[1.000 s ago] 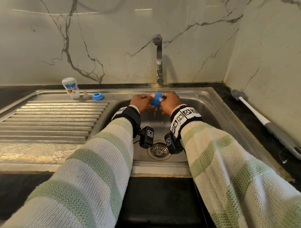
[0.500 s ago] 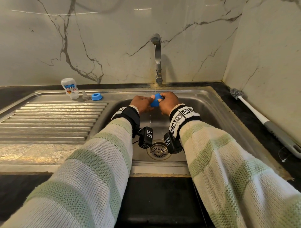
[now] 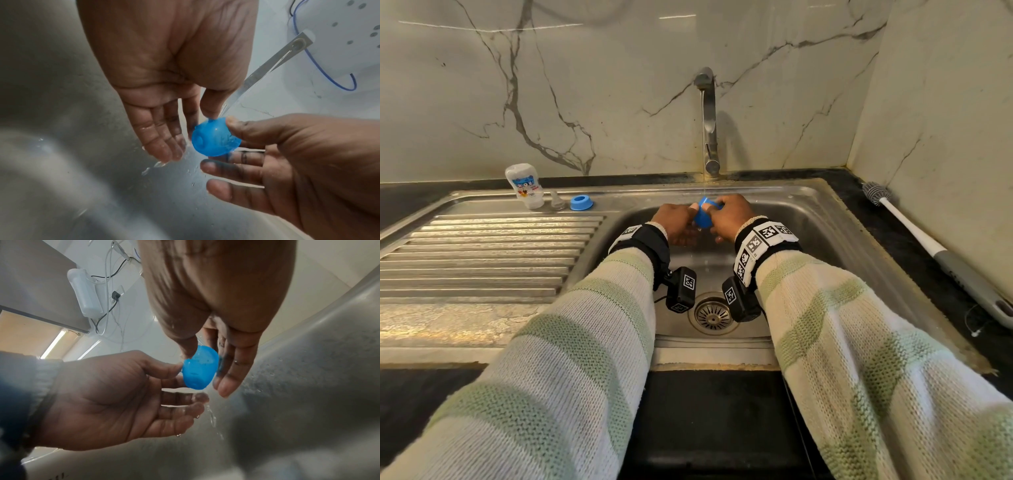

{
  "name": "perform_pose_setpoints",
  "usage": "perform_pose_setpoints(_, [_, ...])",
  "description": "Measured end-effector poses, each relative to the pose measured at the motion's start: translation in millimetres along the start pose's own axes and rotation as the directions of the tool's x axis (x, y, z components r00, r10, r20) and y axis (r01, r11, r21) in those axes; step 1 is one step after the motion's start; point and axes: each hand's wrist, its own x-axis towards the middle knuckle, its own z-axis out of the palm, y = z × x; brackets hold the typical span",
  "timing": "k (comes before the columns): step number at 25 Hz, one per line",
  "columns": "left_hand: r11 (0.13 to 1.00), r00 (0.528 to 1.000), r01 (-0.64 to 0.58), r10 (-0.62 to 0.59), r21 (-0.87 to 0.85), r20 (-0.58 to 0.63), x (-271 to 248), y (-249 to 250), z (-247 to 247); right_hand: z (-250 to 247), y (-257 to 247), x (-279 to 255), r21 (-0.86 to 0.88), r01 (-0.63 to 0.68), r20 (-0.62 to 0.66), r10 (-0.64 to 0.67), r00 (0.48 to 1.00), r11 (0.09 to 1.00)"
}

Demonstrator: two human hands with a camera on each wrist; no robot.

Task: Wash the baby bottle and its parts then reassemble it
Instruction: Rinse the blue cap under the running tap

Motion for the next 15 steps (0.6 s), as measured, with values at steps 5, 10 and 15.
perform_pose_setpoints(5, [0.993, 1.000, -0.001, 0.002, 0.115, -0.006, 1, 1, -1, 1, -3, 0, -0.040, 0.030, 0.010, -0.029, 1.000, 0.999])
perform_pose_setpoints(10, [0.990, 0.980, -0.083, 0.102, 0.116, -0.168, 13, 1, -10, 3, -1, 0, 0.032, 0.087, 0.009, -0.087, 0.996, 0.996])
perform_pose_setpoints(15, [0.988, 0.972, -0.126, 0.142, 0.092, -0.188, 14, -2, -7, 2, -3, -1, 0.030, 0.156, -0.151, -0.150, 0.977, 0.987])
